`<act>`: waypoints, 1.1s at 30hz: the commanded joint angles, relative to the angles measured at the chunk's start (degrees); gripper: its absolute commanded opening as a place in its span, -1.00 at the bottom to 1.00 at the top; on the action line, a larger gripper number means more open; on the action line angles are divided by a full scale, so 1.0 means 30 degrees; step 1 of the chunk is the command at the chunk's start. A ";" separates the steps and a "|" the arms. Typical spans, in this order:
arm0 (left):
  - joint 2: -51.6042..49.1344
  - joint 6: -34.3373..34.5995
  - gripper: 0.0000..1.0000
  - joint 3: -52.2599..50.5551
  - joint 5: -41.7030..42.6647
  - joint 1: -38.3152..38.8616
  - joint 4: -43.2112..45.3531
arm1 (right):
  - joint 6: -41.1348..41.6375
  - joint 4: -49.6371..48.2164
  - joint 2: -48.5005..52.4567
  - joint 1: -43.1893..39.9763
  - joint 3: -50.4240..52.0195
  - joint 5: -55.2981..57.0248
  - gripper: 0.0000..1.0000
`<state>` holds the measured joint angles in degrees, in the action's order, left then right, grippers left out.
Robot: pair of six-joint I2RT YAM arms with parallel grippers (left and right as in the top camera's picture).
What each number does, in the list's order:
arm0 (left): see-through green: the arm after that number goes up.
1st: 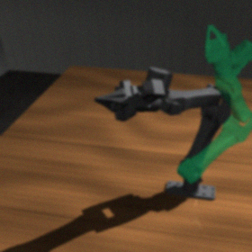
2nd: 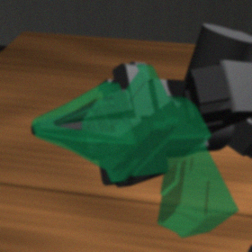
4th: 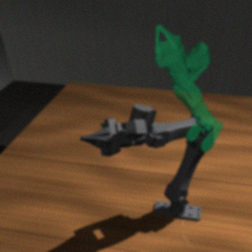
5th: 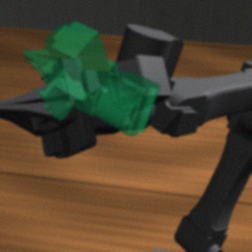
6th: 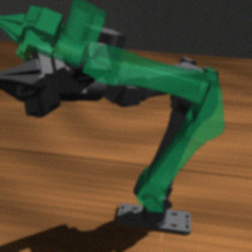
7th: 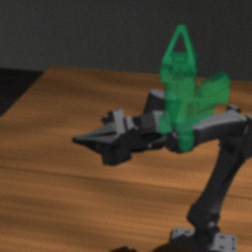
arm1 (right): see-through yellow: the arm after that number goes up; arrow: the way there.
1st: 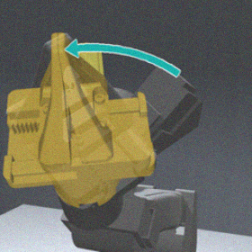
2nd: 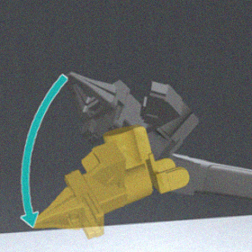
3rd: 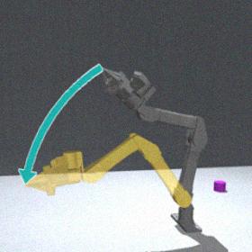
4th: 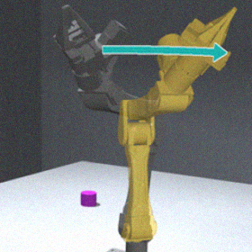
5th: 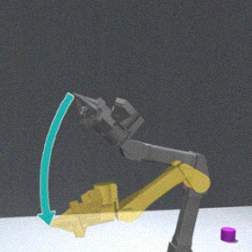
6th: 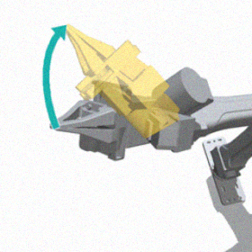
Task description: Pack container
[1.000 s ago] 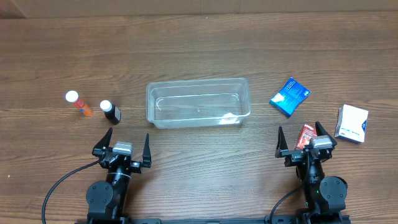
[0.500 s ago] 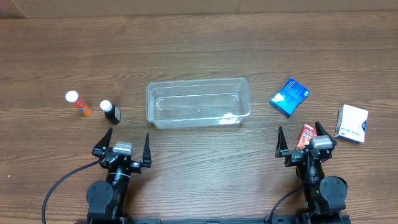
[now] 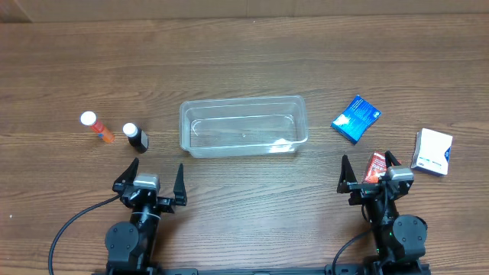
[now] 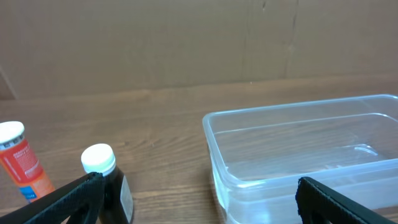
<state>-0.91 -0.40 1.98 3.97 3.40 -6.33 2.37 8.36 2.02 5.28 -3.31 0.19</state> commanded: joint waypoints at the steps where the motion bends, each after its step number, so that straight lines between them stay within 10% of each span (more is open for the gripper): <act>1: -0.0284 0.0780 1.00 0.2608 0.0168 -0.0015 -0.1027 | 0.0852 0.0525 0.1333 -0.0051 -0.2659 0.0117 1.00; 20: -1.8221 0.0772 1.00 2.1267 -0.0204 -0.0015 -1.8469 | 0.1639 1.6910 2.0757 -0.0058 -2.1799 -0.2106 1.00; 26: -2.3183 0.0794 1.00 2.6403 0.0911 -0.0015 -2.4181 | 0.1647 1.8972 2.3897 -0.0058 -2.3438 -0.2106 1.00; 33: -2.5492 0.2936 1.00 2.8181 -0.1100 -0.1523 -2.4188 | 0.1647 1.8899 2.4159 -0.0073 -2.3438 -0.2098 1.00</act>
<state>-75.29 4.67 83.29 3.05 1.93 -80.18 7.44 65.32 75.18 5.28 -71.59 -5.78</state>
